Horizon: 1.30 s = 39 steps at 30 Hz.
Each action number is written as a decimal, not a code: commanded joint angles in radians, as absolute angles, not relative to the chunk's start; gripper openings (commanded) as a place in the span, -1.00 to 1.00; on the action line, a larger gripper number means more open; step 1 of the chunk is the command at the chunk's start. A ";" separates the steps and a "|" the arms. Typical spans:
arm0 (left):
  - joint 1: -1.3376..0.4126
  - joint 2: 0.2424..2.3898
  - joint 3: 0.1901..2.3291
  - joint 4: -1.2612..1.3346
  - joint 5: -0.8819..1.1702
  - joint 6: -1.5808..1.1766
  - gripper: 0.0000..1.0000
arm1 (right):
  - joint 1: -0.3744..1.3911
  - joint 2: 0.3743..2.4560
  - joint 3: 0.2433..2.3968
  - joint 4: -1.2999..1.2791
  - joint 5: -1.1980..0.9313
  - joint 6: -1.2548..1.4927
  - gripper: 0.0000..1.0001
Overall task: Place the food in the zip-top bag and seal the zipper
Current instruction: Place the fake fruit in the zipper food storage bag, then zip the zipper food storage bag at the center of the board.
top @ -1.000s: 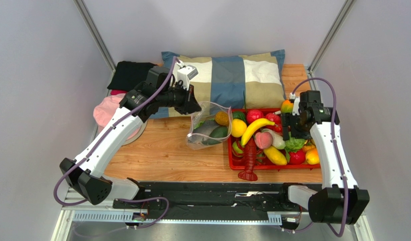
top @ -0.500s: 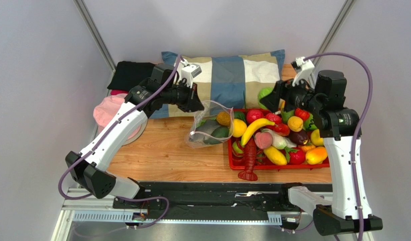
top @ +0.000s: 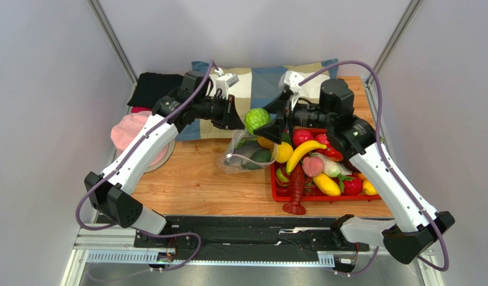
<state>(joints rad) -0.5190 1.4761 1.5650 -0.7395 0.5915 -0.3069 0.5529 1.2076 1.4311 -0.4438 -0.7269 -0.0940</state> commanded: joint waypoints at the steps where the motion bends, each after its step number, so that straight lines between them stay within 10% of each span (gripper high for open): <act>1: -0.495 1.470 1.609 -0.707 0.660 -0.356 -1.00 | 0.557 1.207 1.382 -0.489 -0.804 -0.403 -0.22; 11: -0.495 1.483 1.603 -0.712 0.692 -0.373 -1.00 | 0.600 1.279 1.417 -0.652 -0.825 -0.715 -0.07; 16: -0.494 1.496 1.621 -0.713 0.696 -0.376 -1.00 | 0.614 1.322 1.492 -0.756 -0.760 -0.704 0.78; 22: -0.489 1.508 1.634 -0.721 0.710 -0.371 -1.00 | 0.640 1.256 1.456 -0.742 -0.784 -0.669 0.99; 34: -0.472 1.517 1.625 -0.719 0.733 -0.382 -1.00 | 0.793 1.327 1.407 -0.765 -0.645 -0.732 0.61; 39: -0.471 1.511 1.620 -0.718 0.755 -0.379 -1.00 | 0.836 1.324 1.341 -0.730 -0.546 -0.787 0.06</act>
